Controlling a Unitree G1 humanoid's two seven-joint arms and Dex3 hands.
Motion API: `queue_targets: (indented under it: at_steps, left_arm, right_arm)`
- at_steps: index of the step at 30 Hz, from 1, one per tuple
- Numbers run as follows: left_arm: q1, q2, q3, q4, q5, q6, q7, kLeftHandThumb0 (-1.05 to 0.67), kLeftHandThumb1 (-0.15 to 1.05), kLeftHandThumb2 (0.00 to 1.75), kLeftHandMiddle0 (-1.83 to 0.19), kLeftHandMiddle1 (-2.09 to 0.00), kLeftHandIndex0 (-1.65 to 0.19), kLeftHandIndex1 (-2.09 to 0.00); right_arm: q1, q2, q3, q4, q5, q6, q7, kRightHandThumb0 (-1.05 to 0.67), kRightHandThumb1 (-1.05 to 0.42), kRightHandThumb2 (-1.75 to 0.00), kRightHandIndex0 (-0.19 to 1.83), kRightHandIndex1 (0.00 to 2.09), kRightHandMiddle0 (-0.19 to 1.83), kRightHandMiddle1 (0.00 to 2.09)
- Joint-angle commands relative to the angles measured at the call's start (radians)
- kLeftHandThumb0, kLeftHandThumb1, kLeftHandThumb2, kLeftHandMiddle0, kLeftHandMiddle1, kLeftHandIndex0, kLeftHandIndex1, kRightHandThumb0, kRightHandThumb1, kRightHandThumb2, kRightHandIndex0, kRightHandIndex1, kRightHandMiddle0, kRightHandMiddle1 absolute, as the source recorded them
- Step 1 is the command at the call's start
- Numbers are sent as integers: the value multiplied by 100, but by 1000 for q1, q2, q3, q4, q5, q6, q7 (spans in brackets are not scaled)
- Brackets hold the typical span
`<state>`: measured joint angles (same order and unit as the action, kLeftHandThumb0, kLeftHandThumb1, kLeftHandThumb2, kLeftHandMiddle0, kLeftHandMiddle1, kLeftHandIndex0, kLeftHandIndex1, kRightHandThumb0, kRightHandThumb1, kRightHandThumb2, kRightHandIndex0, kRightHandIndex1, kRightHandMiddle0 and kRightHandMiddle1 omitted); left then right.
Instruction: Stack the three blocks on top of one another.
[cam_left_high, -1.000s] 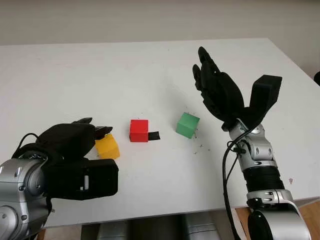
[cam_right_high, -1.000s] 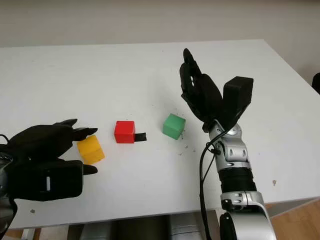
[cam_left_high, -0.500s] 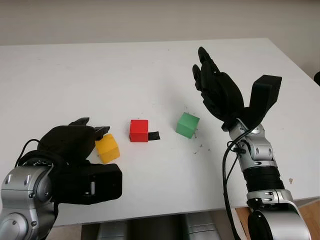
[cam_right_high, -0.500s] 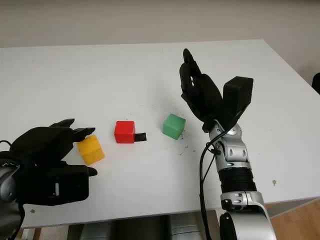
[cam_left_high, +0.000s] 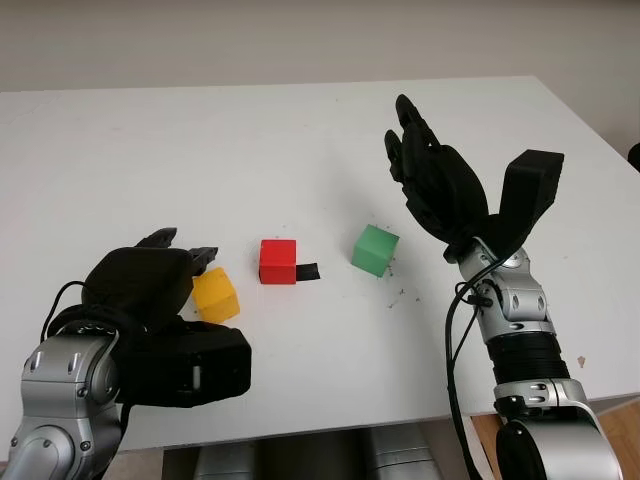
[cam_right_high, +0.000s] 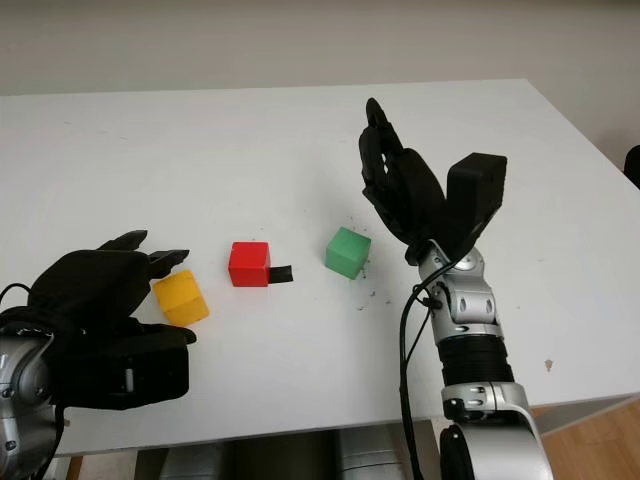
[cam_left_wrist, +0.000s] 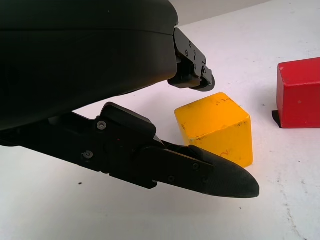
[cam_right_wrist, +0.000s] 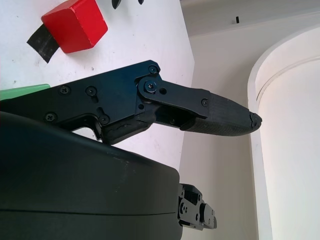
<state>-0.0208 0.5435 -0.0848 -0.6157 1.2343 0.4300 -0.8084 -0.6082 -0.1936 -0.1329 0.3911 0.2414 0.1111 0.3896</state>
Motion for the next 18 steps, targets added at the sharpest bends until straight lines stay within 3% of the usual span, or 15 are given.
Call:
queue_targets:
  at_steps: [1, 12, 13, 15, 18]
  left_arm:
    - [1, -13, 15, 10, 5, -3, 4, -86, 105, 14, -9, -7, -32, -12]
    - [-13, -13, 18, 49, 18, -31, 11, -88, 105, 16, -12, -6, -42, -21]
    - [-12, -14, 19, 51, 17, -35, 18, -87, 105, 16, -14, -6, -41, -31]
    - [-13, -17, 19, 57, 19, -42, 28, -86, 105, 17, -16, -6, -13, -95]
    - [-14, -25, 19, 60, 21, -43, 37, -85, 105, 17, -18, -6, -3, -124]
  right_arm:
    - [-7, -12, -5, -10, 4, -1, 4, -75, -105, -69, -19, 0, -19, 0]
    - [-17, -20, -11, -1, 2, -2, 1, -76, -105, -67, -19, 0, -19, 0]
    - [-19, -20, -12, 1, 3, -3, 0, -75, -105, -67, -19, 0, -19, 0]
    - [-20, -21, -11, -1, 4, 2, -4, -76, -105, -67, -19, 0, -19, 0]
    - [-22, -23, -11, -1, 5, 4, -4, -76, -105, -67, -19, 0, -19, 0]
